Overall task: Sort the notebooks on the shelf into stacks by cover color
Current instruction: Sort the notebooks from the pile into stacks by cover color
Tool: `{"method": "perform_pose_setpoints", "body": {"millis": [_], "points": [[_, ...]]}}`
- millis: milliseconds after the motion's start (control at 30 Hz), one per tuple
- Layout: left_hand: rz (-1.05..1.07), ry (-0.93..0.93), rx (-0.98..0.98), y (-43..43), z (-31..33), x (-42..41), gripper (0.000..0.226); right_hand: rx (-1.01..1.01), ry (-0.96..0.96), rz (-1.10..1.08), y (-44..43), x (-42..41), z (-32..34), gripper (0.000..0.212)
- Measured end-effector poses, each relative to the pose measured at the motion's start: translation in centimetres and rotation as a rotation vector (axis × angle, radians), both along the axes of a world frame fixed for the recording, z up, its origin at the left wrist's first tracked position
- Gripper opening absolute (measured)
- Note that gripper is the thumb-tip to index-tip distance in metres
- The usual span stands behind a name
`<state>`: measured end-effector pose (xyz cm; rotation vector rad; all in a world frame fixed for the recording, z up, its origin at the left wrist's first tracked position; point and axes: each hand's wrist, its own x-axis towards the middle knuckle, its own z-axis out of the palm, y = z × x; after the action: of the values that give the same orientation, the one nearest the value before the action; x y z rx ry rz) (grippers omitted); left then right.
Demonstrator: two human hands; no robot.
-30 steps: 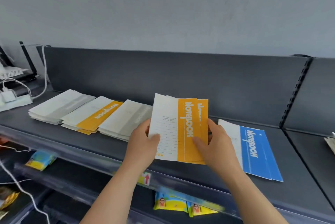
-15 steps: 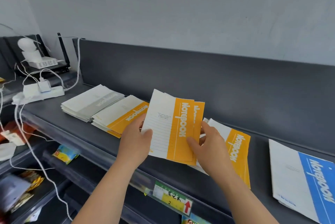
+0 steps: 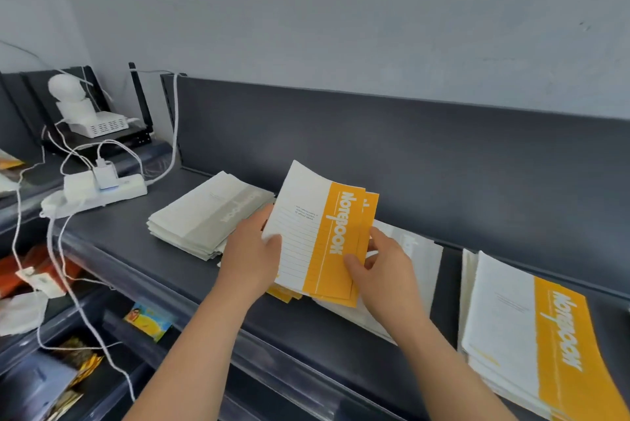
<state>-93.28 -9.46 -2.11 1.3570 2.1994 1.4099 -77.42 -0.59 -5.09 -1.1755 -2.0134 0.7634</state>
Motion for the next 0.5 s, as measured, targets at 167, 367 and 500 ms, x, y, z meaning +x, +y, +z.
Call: {"method": "perform_pose_setpoints", "body": {"millis": [167,367,500], "points": [[-0.067,0.087,-0.071,1.0,-0.7,-5.4,0.04,-0.032,-0.056,-0.092,-0.2,-4.4,-0.4,0.037],[-0.116,0.21,-0.189,2.3,-2.3,-8.7,0.04,-0.004,-0.279,-0.165,-0.6,-6.8,-1.0,0.024],[-0.103,0.276,-0.235,2.5,-3.0,-9.3,0.037,0.02,-0.361,-0.167,-0.8,-7.4,-0.8,0.024]]}}
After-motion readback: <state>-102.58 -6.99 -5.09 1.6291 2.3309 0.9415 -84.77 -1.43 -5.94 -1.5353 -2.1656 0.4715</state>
